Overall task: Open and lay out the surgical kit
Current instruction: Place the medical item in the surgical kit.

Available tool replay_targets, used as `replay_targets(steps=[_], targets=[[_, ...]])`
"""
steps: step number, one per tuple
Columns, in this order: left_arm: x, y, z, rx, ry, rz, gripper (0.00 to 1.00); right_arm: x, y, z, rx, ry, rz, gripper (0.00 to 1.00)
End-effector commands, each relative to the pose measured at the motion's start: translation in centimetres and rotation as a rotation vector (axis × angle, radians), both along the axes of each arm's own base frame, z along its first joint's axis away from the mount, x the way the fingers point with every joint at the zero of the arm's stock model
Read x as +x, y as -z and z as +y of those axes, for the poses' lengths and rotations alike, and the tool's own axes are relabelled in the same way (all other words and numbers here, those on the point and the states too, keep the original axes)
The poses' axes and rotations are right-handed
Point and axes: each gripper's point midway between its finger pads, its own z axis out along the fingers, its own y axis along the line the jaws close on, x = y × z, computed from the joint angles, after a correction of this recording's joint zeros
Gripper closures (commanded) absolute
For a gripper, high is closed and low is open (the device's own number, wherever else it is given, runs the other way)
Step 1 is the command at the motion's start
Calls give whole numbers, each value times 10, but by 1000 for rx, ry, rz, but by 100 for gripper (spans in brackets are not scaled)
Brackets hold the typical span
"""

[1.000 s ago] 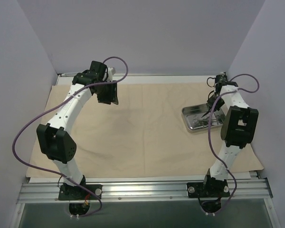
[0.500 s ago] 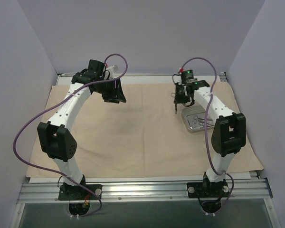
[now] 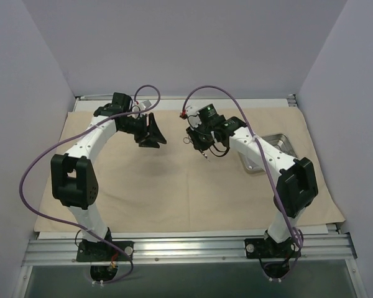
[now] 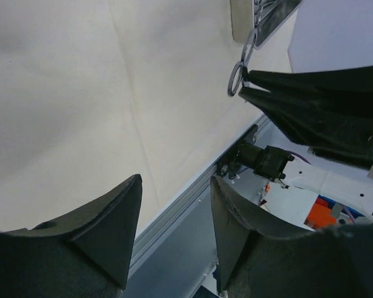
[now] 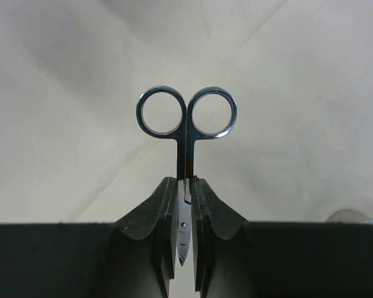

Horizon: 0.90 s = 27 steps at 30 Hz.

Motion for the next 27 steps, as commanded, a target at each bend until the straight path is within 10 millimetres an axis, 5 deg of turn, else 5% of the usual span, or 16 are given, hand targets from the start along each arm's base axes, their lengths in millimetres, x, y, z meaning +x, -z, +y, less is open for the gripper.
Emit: replay_targets(steps=[1,10,27], targets=[[1,-13,-16,-104,23,-19,43,-17,-14,11,-31,-103,-42,100],[-1,-1,-36,-136,-7,-6,44,-29,-18,39,24,-152,-29,100],[2,10,-49,-134,14,16,61,-40,-18,57,45,-176,-16,100]])
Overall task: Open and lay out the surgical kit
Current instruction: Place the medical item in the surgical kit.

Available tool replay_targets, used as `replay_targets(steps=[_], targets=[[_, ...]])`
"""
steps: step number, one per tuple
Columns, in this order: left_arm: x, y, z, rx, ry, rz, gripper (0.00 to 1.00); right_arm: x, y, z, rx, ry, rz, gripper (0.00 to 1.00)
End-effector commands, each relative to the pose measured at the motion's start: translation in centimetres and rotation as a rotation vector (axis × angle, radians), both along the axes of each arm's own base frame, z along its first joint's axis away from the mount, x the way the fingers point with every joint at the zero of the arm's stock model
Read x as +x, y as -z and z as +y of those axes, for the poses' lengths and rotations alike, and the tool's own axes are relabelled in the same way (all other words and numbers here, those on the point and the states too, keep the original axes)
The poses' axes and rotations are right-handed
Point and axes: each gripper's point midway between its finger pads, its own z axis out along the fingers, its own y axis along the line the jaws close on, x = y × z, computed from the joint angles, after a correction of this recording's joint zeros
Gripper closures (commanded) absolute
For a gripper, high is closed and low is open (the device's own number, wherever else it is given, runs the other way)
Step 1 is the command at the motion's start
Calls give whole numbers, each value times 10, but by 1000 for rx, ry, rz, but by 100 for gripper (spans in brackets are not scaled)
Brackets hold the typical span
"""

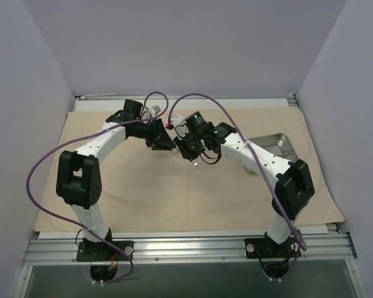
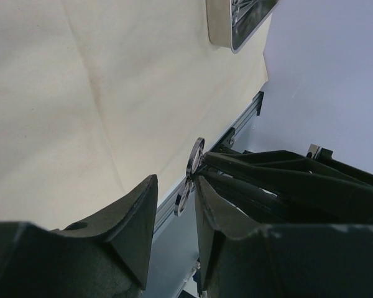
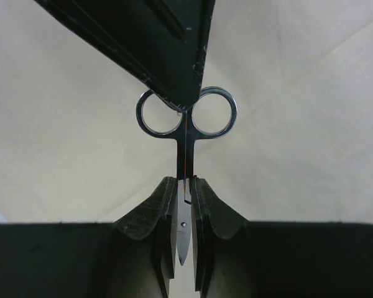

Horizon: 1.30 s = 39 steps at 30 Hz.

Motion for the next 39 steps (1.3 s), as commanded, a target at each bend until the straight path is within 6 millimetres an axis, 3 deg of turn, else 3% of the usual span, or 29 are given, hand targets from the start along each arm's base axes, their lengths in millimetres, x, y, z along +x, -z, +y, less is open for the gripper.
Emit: replay_targets(steps=[1,7,14,26,27,28,32,35,36,38,39], targets=[[7,-8,-7,-24,18,-43,62,2,-18,14,51,-9,-23,100],[2,-5,-10,-28,31,-28,71,4,-19,15,62,5,-22,100],[-1,-5,-13,-49,53,-26,98,7,-14,17,52,10,-14,100],[1,-1,-10,-63,57,-88,98,18,-13,18,33,54,-17,100],[2,0,-9,-62,56,-93,98,21,-14,15,31,76,-20,96],[2,1,-7,-60,57,-103,98,26,-15,9,19,108,-31,85],[17,13,22,-17,-23,-117,98,43,-18,-16,11,243,-43,79],[37,26,67,-12,-158,-90,98,49,-29,-25,65,324,-10,79],[48,28,92,-8,-225,-84,98,49,-32,-28,71,339,-6,78],[59,29,111,-34,-260,-103,98,47,-37,-31,95,360,3,78],[69,29,137,-39,-316,-109,98,46,-36,-34,97,367,10,78]])
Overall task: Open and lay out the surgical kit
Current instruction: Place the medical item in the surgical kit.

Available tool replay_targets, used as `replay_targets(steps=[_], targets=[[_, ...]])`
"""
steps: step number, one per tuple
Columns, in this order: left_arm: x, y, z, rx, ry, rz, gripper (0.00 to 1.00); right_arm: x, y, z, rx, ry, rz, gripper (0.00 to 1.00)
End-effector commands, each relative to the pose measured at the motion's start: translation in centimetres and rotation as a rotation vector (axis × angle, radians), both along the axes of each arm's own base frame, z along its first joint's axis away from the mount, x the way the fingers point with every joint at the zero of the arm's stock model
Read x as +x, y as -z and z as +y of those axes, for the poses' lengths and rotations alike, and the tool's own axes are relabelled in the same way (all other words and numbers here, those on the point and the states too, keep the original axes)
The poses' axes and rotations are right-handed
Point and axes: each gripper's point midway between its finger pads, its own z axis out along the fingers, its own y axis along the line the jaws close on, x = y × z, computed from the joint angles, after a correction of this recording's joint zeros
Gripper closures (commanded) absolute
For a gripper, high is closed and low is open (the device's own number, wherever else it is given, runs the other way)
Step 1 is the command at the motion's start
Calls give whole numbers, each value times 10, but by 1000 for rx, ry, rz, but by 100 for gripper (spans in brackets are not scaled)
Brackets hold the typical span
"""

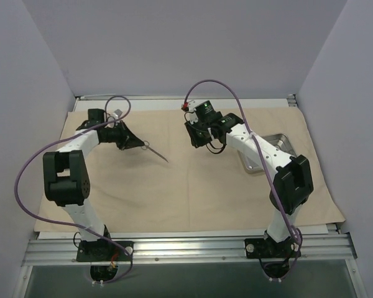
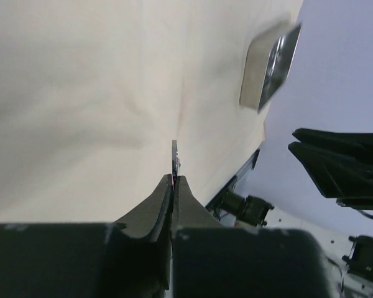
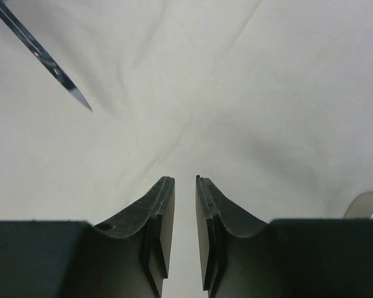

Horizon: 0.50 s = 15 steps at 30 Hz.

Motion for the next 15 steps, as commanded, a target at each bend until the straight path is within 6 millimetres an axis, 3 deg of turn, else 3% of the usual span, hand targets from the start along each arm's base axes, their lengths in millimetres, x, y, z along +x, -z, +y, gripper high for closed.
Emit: replay_targets(steps=[1,8,15], targets=[[36,-20,51,-32,-98,-144,98,-4,-23,-11,51,84,-4,78],[77,-5,105,-44,-195,-199,98,-15,-14,-40,57,151,41,79],[95,24,133,-35,-241,-170,98,-16,-11,-57,59,189,57,80]])
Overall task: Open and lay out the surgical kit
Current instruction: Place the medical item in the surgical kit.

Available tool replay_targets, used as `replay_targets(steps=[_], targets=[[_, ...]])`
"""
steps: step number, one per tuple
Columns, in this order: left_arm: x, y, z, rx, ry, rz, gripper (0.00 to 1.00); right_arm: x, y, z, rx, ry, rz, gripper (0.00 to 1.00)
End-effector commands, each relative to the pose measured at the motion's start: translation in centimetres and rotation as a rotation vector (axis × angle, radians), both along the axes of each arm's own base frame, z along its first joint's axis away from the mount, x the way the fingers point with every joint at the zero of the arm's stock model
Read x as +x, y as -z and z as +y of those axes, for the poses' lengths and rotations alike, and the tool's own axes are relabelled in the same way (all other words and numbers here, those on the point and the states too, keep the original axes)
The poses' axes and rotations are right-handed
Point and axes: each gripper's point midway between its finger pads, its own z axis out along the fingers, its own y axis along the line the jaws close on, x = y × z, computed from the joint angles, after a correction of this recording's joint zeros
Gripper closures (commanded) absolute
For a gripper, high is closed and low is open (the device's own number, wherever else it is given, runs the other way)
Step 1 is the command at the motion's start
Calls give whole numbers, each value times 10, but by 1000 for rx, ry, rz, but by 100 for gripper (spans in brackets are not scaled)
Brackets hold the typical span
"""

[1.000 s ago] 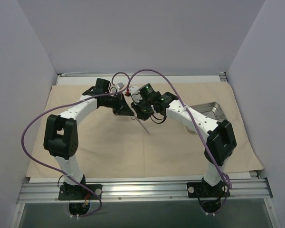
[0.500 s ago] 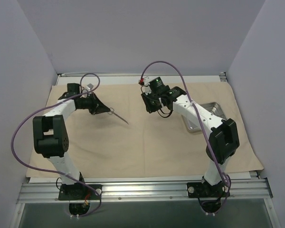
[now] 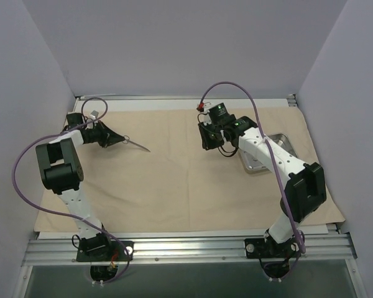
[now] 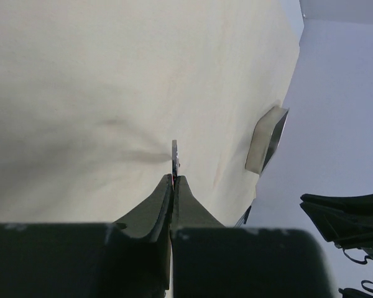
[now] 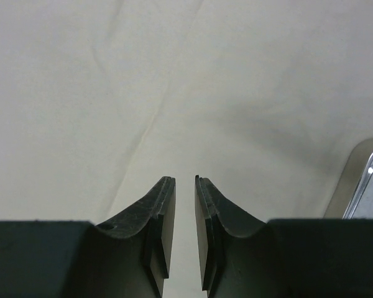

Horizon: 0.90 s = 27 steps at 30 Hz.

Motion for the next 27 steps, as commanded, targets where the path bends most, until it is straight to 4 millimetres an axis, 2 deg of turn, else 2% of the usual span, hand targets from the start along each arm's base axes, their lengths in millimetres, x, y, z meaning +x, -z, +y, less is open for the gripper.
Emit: replay_targets(steps=[1,6,12,16,27], targets=[[24,-9,14,15,10,-101,98,-6,-11,-11,17,29,-5,80],[29,-5,41,21,-41,-100,98,-3,-9,-22,19,55,1,80],[28,14,51,48,-39,-67,98,0,-5,-20,25,56,12,80],[21,32,57,100,-33,19,98,2,-3,-19,29,57,17,80],[11,54,64,165,-34,88,96,5,0,-20,42,67,23,82]])
